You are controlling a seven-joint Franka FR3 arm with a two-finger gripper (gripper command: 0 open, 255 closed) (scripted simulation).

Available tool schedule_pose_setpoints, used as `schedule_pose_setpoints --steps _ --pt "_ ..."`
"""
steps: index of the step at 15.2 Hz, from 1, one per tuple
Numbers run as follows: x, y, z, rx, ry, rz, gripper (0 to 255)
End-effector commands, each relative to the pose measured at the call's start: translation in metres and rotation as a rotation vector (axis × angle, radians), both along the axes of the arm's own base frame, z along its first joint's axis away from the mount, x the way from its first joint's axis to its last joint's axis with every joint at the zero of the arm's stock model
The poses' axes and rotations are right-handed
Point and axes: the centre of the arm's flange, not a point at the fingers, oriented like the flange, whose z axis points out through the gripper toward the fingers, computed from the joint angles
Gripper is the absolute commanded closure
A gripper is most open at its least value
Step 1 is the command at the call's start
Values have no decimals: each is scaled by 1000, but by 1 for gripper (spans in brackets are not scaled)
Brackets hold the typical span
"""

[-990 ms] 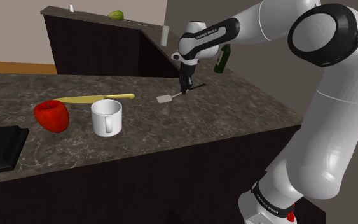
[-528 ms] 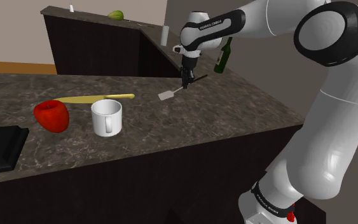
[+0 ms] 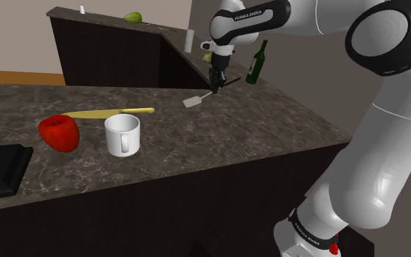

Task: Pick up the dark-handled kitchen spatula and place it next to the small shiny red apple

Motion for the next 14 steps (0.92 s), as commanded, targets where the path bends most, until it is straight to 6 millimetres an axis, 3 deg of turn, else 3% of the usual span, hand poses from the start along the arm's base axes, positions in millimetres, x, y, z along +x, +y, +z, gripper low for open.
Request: schedule_pose_setpoints --steps 1,10,14 --pt "1 0 12 0 0 0 255" --pt "1 0 56 0 0 0 255" --pt "11 51 56 0 0 0 255"
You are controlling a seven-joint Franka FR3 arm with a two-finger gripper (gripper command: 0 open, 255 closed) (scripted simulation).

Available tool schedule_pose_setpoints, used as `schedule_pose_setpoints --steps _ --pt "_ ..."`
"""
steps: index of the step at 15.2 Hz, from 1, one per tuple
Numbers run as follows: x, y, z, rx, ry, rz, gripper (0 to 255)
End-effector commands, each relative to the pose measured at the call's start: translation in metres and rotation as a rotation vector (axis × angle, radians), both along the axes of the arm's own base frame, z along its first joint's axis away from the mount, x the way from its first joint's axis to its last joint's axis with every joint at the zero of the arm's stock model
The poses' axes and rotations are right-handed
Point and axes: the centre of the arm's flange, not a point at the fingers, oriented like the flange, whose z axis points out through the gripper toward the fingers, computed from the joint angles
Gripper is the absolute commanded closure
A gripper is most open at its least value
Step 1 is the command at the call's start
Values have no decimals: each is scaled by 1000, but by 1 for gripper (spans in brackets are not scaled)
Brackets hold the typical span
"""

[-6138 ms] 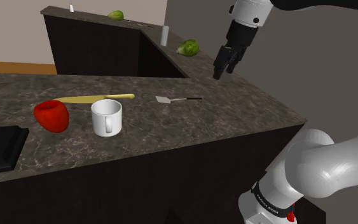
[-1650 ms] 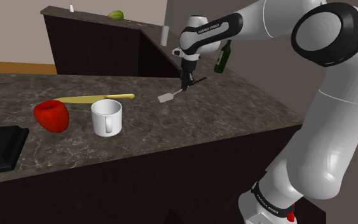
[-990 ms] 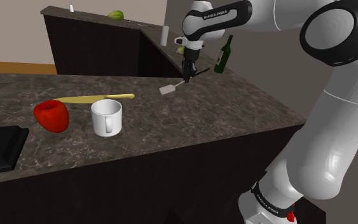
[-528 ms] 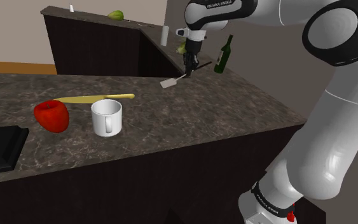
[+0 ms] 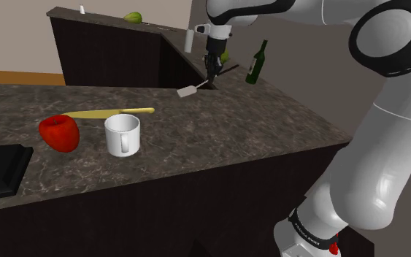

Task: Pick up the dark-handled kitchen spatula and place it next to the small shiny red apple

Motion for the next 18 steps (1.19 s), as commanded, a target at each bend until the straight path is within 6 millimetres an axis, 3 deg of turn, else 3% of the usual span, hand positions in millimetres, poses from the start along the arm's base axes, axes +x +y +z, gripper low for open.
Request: schedule_pose_setpoints --steps 1,18 --pt "4 26 0 0 0 -1 255" --pt "48 246 0 0 0 -1 255"
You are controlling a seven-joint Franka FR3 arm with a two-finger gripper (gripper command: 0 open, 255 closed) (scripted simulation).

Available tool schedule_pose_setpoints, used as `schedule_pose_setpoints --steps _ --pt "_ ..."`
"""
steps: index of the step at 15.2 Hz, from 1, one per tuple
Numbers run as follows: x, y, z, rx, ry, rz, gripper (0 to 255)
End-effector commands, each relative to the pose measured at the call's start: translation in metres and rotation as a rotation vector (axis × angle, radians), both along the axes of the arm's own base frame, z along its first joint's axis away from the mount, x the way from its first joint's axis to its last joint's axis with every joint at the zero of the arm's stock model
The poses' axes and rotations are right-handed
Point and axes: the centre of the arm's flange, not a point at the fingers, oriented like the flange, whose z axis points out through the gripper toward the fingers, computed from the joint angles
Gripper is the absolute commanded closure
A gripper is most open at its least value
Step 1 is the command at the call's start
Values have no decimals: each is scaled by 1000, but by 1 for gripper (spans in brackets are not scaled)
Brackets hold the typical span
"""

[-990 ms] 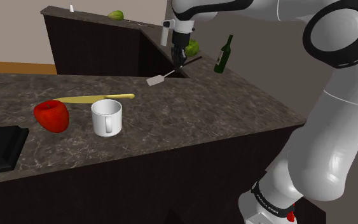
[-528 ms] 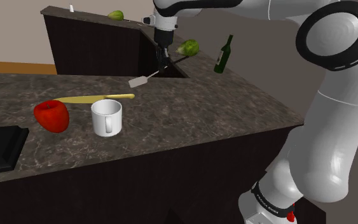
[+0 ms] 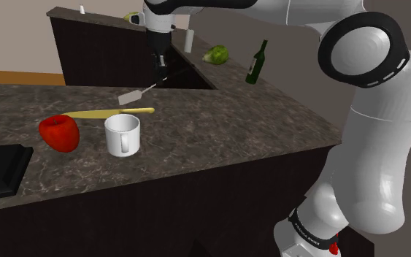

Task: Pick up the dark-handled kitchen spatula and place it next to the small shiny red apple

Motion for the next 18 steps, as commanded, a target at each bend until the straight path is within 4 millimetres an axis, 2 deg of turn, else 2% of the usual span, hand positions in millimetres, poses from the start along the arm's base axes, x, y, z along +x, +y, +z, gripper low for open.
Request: schedule_pose_setpoints --steps 1,5,18 --pt "5 25 0 0 0 -1 255" --pt "16 76 0 0 0 -1 255" --pt "16 76 -68 0 0 -1 255"
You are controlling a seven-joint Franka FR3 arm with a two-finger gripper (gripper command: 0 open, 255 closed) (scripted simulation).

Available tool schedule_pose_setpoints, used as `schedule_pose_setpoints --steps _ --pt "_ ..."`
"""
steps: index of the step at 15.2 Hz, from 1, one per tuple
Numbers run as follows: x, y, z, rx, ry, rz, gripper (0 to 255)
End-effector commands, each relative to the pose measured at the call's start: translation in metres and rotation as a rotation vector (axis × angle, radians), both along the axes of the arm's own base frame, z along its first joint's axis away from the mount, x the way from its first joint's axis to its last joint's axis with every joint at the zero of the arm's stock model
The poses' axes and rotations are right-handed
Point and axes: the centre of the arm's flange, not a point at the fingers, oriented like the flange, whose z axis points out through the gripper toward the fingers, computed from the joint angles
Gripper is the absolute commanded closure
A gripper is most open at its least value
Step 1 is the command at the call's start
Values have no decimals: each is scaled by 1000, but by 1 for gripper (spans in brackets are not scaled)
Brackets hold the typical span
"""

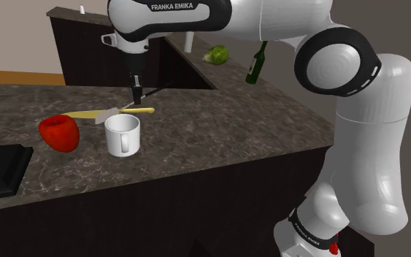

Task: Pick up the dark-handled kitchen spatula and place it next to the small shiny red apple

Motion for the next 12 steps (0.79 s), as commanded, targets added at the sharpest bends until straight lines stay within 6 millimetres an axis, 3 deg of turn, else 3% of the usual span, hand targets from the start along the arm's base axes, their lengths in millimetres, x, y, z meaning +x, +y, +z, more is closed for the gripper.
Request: schedule_pose_setpoints --steps 1,12 --pt "0 1 -12 0 0 0 255" --pt "0 1 -70 0 0 0 255"
